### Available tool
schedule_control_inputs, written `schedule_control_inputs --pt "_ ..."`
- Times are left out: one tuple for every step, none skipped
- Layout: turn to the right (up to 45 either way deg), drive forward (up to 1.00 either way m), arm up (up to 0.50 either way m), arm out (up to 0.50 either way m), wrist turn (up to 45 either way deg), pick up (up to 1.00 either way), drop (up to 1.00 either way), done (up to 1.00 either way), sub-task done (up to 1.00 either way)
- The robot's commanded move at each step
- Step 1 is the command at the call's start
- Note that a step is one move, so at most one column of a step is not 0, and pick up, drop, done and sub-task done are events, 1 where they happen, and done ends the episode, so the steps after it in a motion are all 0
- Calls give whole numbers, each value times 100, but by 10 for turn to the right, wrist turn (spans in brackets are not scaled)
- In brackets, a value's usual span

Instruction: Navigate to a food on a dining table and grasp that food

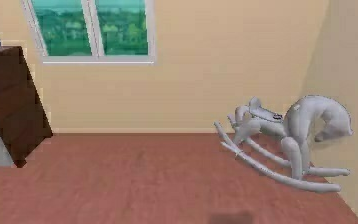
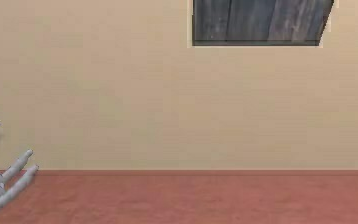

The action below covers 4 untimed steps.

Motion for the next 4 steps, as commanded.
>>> schedule_control_inputs --pt "-450 0 0 0 0 0 0 0 0" --pt "-450 0 0 0 0 0 0 0 0" --pt "-450 0 0 0 0 0 0 0 0" --pt "-360 0 0 0 0 0 0 0 0"
